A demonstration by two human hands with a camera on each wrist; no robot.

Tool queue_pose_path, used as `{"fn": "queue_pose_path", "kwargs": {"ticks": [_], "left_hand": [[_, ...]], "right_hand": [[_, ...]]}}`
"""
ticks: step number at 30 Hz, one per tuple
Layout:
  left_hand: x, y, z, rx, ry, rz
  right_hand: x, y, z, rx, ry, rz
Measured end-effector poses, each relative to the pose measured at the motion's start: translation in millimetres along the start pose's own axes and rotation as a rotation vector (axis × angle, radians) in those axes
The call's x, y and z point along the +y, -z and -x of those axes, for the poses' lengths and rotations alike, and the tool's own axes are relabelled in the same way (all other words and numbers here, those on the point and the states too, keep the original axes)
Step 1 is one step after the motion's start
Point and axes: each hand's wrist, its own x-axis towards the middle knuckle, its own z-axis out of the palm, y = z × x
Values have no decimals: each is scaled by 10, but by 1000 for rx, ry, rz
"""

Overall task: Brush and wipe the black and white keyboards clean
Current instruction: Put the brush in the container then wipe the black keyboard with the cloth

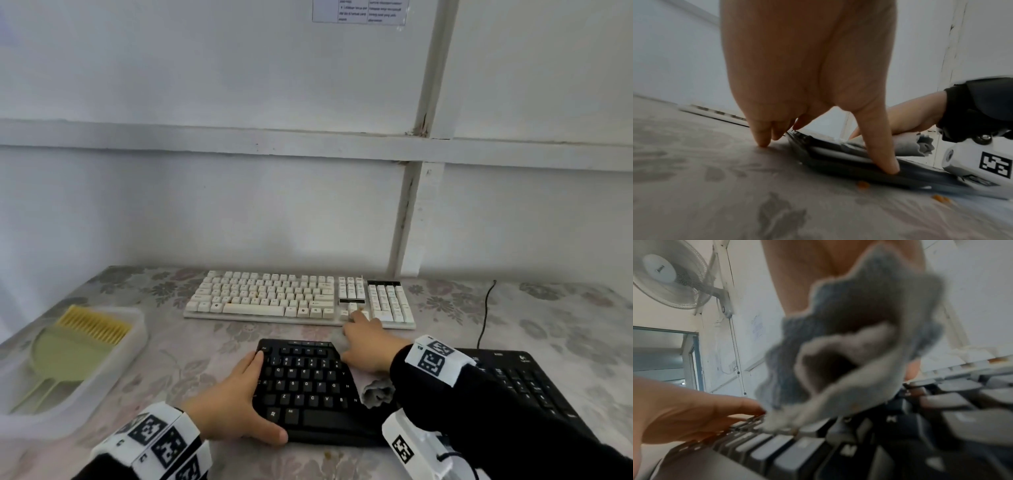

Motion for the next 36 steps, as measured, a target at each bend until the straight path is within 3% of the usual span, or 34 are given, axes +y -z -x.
{"fn": "queue_pose_path", "kwargs": {"ticks": [6, 10, 17, 25, 36], "left_hand": [[-27, 21, -51, 1, -50, 49], [-58, 27, -110, 1, -61, 94], [-55, 47, -125, 22, -94, 113], [-32, 41, -88, 42, -63, 120], [-9, 24, -81, 43, -40, 100]], "right_hand": [[-172, 88, -77, 0, 30, 78], [-570, 101, -266, -6, 152, 0], [-821, 9, -422, -103, 176, 346], [-35, 119, -89, -152, 31, 340], [1283, -11, 221, -44, -180, 181]]}}
